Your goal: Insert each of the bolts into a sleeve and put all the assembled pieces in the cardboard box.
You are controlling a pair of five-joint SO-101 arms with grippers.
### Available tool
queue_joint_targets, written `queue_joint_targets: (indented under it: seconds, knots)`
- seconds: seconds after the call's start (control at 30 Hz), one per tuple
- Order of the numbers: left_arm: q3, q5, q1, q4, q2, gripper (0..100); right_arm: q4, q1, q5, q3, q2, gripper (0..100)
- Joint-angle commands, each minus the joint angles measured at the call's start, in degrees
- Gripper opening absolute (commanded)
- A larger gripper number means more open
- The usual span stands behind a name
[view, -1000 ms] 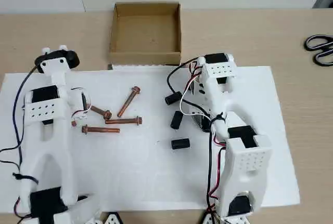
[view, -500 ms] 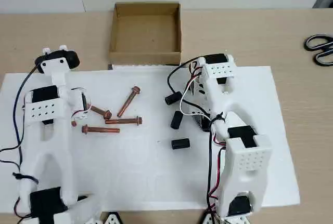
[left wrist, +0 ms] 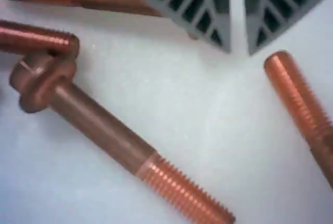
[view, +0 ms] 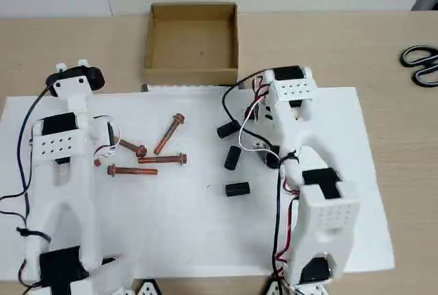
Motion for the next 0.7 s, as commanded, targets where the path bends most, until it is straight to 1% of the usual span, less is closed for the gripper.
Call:
queue_joint_targets:
  seconds: [0.0, 0.1, 0.2, 0.27, 0.4, 0.5, 0.57, 0.67]
  knots:
    - [-0.7, 0.0, 1.8, 0.4, -0.8, 1, 0.9, 0.3, 0.6, -3.2, -9.7, 0.4]
    - [-2.9, 0.4, 4.6, 4.6, -0.8, 1, 1.0, 0.4, 0.6, -3.1, -14.5, 0.4]
    - [-6.7, 4.8, 6.0, 8.0, -0.8, 1, 1.2, 0.7, 0.6, -2.6, -17.0, 0.4]
    - [-8.4, 6.7, 6.0, 8.8, -0.5, 1, 1.2, 0.7, 0.6, -1.8, -17.9, 0.4]
    - [-8.7, 8.8, 6.0, 7.7, -0.3, 1, 1.3, 0.7, 0.6, 0.0, -18.9, 0.4]
    - [-8.6, 13.0, 5.9, 7.7, -0.2, 1, 1.3, 0.7, 0.6, 1.2, -19.1, 0.4]
    - [-8.6, 15.6, 4.2, 6.9, -0.2, 1, 1.3, 0.8, 0.6, 1.8, -19.1, 0.4]
    - [-7.3, 17.3, -1.0, 2.4, 0.6, 1, 1.0, 2.0, 0.6, 3.1, -18.8, 0.4]
